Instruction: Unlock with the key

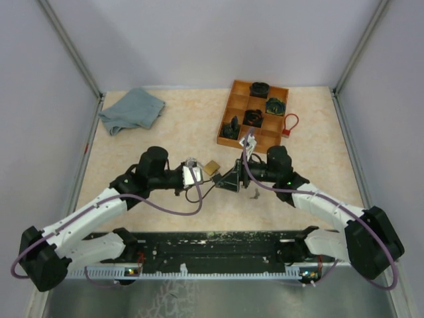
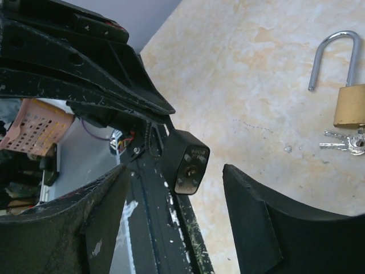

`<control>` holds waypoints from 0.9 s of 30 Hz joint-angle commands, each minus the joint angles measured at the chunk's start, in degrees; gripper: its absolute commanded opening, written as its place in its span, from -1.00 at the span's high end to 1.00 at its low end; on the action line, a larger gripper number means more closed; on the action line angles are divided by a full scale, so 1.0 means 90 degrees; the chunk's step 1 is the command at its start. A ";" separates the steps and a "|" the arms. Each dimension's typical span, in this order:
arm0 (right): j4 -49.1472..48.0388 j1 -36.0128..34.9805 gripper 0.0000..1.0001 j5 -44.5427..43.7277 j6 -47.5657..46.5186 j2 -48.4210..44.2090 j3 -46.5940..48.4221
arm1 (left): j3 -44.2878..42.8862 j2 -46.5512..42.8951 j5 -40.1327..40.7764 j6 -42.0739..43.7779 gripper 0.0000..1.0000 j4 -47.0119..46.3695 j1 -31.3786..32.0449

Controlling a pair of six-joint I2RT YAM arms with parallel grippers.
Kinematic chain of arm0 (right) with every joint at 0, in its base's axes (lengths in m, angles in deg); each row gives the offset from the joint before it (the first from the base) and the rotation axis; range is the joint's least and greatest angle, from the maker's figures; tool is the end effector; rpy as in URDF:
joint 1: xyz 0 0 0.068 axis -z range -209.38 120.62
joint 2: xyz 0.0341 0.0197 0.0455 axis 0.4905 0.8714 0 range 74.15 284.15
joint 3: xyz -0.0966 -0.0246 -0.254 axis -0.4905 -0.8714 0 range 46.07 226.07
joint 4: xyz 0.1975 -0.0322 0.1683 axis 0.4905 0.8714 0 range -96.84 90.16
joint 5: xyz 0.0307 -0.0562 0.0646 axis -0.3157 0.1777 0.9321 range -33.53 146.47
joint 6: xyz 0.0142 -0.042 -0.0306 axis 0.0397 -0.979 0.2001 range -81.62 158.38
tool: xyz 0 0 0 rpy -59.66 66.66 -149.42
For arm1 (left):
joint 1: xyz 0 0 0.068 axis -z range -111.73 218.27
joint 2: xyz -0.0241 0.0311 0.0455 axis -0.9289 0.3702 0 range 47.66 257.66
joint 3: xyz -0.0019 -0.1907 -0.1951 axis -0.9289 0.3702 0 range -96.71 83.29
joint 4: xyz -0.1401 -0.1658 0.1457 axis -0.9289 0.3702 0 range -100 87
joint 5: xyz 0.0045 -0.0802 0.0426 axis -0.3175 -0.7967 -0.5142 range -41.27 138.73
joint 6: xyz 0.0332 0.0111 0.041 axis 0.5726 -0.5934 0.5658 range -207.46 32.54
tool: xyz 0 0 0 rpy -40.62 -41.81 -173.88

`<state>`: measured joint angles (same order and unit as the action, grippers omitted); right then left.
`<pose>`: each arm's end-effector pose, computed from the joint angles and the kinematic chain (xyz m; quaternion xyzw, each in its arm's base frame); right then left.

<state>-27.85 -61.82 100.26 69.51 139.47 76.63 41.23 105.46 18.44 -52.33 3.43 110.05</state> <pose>0.1912 0.1507 0.2394 -0.2385 0.7272 0.5511 0.3324 0.1543 -0.1619 0.2772 0.6213 0.5696 -0.2532 0.4748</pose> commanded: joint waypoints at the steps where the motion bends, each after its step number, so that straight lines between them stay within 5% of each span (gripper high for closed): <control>1: -0.0497 0.0050 -0.32 0.0390 0.0167 0.0005 0.0354 | 0.0024 -0.0019 -0.0319 0.0414 1.00 -0.0228 0.0115; 11: -0.0858 0.0000 0.27 0.0770 0.0394 0.0370 0.0442 | 0.0073 -0.0092 -0.0453 0.0600 1.00 -0.0213 0.0200; 20: -0.0819 -0.0008 1.00 0.1055 0.0373 0.0455 0.0384 | 0.0080 -0.0179 -0.0229 0.0599 0.99 -0.0213 0.0228; 25: -0.0934 -0.0008 1.00 0.0374 0.0384 0.0134 0.0267 | 0.0110 -0.0401 0.0090 0.0166 0.23 -0.0371 0.0241; 27: -0.0944 -0.0008 1.00 -0.0095 0.0373 -0.0063 0.0226 | 0.0176 -0.0571 0.0284 -0.0132 0.08 -0.0572 0.0241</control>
<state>-32.29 -61.84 105.07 73.12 143.31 77.97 42.06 103.53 18.16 -49.60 2.38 111.99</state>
